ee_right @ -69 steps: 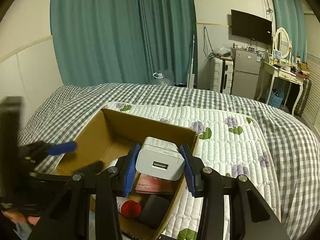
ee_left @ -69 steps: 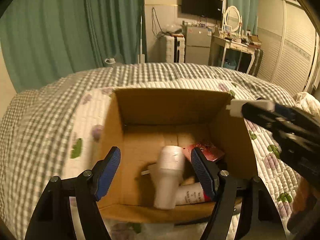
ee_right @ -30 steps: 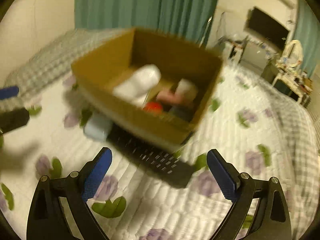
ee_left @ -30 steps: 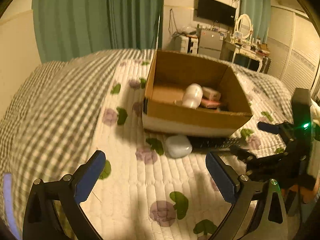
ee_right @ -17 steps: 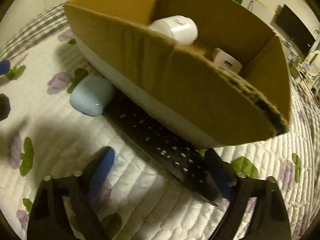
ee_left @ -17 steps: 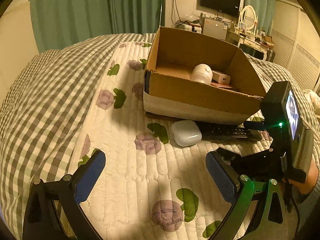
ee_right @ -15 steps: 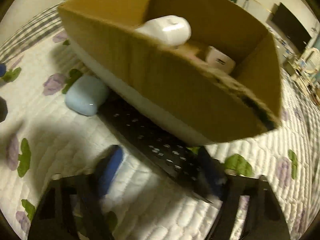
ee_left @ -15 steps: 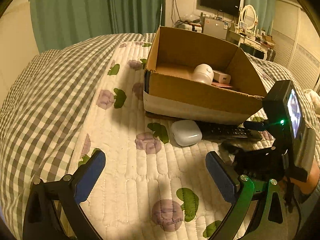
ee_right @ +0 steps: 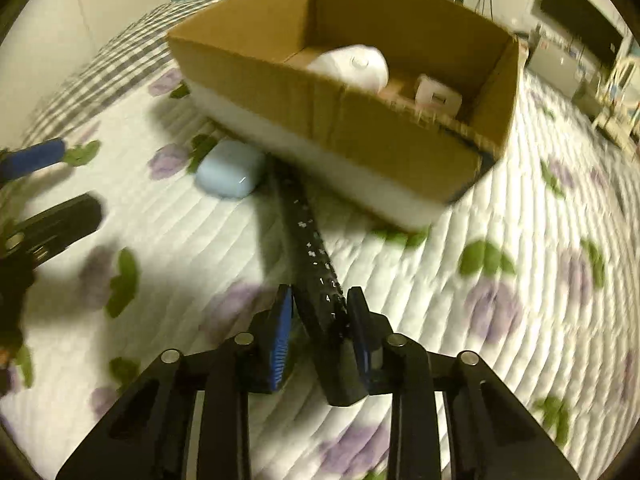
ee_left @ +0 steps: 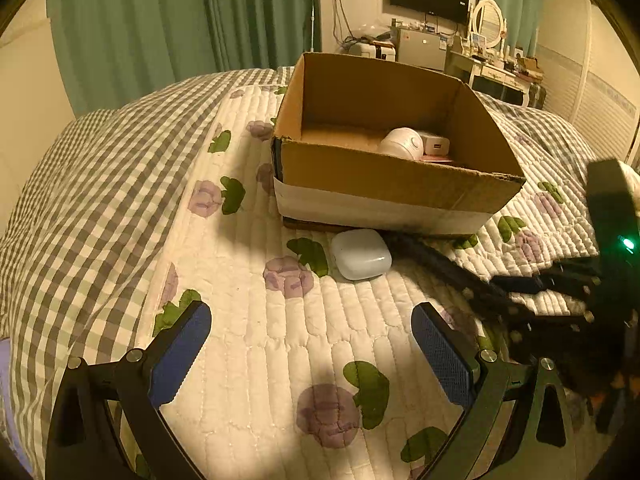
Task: Organize rigid objects
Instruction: 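Grasp the black remote with the right gripper while the left gripper grasps the blue earbud case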
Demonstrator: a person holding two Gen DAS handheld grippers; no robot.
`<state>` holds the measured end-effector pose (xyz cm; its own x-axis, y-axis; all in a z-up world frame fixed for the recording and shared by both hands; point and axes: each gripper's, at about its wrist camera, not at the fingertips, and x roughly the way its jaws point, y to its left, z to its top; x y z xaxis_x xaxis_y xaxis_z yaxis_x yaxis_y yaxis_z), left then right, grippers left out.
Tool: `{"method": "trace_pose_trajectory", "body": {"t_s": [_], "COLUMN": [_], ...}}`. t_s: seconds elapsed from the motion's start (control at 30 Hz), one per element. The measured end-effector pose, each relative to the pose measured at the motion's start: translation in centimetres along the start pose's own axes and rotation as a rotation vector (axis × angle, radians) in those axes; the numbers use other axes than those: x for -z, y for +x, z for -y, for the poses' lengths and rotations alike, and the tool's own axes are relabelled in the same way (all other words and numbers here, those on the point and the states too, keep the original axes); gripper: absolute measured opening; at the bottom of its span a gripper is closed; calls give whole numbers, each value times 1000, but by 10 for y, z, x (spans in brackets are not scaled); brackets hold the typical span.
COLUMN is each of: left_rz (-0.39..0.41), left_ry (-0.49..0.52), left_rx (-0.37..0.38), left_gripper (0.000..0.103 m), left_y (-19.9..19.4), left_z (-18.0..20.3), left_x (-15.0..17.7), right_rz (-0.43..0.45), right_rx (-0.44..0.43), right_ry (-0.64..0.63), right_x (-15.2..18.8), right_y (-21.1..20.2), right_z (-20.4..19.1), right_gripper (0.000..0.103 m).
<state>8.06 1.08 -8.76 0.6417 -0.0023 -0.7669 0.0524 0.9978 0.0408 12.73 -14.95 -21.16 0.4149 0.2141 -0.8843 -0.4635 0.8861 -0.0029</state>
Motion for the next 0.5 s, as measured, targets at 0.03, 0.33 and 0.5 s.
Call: {"method": "trace_pose_trajectory", "body": {"t_s": [0.03, 0.33, 0.5], "left_rz": [-2, -11, -20], "left_ry": [-2, -15, -10], "left_rx": [2, -18, -25], "left_gripper": [102, 102, 102], "left_y": [1, 4, 6], "left_z": [0, -1, 3], "left_x": [0, -1, 0], "right_rz": [-6, 17, 46], "right_rx": [-17, -41, -37], "right_ry": [4, 16, 54], "right_x": [3, -23, -10], "right_y": [-2, 22, 10], "right_z": [-1, 2, 5], "right_gripper": [27, 30, 25]}}
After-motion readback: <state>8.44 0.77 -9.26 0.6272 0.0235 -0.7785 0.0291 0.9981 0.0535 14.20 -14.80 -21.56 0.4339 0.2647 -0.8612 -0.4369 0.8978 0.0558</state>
